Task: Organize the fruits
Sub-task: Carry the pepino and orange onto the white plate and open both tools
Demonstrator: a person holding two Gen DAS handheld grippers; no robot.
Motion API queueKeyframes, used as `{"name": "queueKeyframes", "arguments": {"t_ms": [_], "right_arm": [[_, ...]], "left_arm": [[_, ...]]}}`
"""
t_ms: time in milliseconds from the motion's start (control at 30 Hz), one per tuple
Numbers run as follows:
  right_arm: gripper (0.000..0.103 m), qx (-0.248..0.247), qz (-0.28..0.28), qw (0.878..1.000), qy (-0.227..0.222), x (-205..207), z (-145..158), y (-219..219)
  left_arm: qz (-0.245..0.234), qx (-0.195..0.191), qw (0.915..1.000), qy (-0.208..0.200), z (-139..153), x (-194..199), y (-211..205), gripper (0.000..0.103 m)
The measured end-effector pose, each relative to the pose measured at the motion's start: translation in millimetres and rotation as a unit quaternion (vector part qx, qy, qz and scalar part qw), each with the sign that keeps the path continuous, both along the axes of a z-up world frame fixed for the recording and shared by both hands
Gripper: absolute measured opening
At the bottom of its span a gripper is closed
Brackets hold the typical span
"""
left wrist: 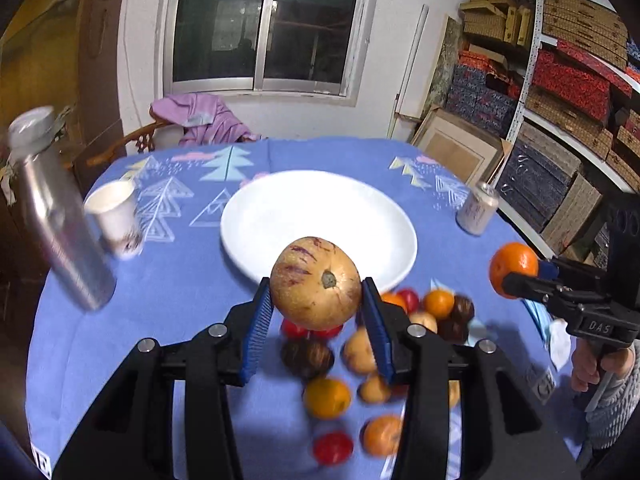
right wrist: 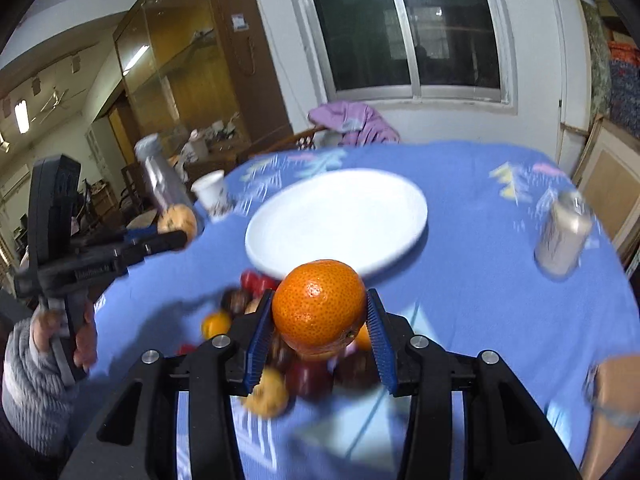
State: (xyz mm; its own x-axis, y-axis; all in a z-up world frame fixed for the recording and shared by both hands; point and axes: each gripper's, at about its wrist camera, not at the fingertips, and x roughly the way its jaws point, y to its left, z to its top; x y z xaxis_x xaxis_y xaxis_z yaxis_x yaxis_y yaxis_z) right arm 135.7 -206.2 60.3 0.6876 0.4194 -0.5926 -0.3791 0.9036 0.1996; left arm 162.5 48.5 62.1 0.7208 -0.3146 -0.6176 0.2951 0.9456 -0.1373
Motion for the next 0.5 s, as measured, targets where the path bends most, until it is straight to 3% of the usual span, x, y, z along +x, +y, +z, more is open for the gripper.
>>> {"name": "queueKeyframes", "arguments": {"t_ms": [100, 200, 433, 500], "right_arm": [[0.046, -0.004, -0.011, 1.000, 0.005, 41.1, -0.3, 15.6], [0.046, -0.006, -0.017, 0.999, 0.036, 76.8, -20.2, 30.0], [0.046, -0.035, -0.021, 0.996, 0.074, 118.5, -57.1, 45.3], [0.046, -0.044, -0.018, 0.996, 0.079, 122.5, -62.7, 46.7]], "left_arm": [[0.007, -0.003, 0.9998, 0.017, -10.1, 32.5, -16.0, 0.044], [0.012, -0.008, 0.9987, 0.049, -35.1, 62.5, -24.1, 0.044], [0.011, -0.005, 0.9952, 0.097, -75.8, 101.4, -32.5, 0.045], [0.010, -0.007, 0.9954, 0.095, -77.6, 105.1, -33.0, 0.060]]}}
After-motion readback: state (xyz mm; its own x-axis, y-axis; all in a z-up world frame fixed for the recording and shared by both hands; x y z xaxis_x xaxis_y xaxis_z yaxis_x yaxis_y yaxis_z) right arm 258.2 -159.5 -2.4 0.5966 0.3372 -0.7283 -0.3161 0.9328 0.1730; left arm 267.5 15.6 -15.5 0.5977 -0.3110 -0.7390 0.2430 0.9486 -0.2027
